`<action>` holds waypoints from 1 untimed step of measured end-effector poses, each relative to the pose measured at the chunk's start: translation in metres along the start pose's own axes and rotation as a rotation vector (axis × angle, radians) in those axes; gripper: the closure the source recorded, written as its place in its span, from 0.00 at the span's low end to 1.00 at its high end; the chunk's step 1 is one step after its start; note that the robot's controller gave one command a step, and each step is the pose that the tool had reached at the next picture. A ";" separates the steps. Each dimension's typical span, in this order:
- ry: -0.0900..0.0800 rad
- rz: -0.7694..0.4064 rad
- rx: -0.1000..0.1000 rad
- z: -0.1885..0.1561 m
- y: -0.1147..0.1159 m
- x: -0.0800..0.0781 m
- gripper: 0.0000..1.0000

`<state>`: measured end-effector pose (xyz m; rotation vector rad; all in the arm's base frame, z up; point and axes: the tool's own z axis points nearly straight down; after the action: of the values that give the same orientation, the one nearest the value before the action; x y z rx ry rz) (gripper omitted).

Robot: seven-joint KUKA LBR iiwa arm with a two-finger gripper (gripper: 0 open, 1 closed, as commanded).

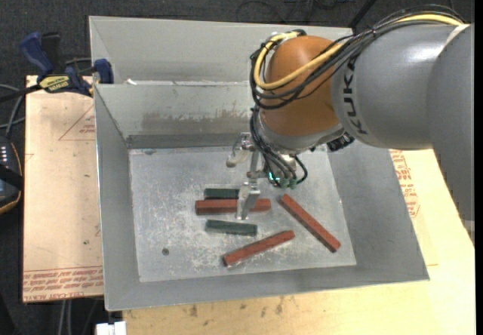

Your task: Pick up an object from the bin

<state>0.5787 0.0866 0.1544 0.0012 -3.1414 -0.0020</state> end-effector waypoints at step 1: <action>-0.001 0.001 0.000 0.000 0.000 0.000 0.00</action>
Offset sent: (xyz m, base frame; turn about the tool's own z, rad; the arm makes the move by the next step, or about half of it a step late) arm 0.0298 -0.0124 -0.0815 -0.1132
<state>0.5789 0.0864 0.1546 -0.0001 -3.1420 -0.0022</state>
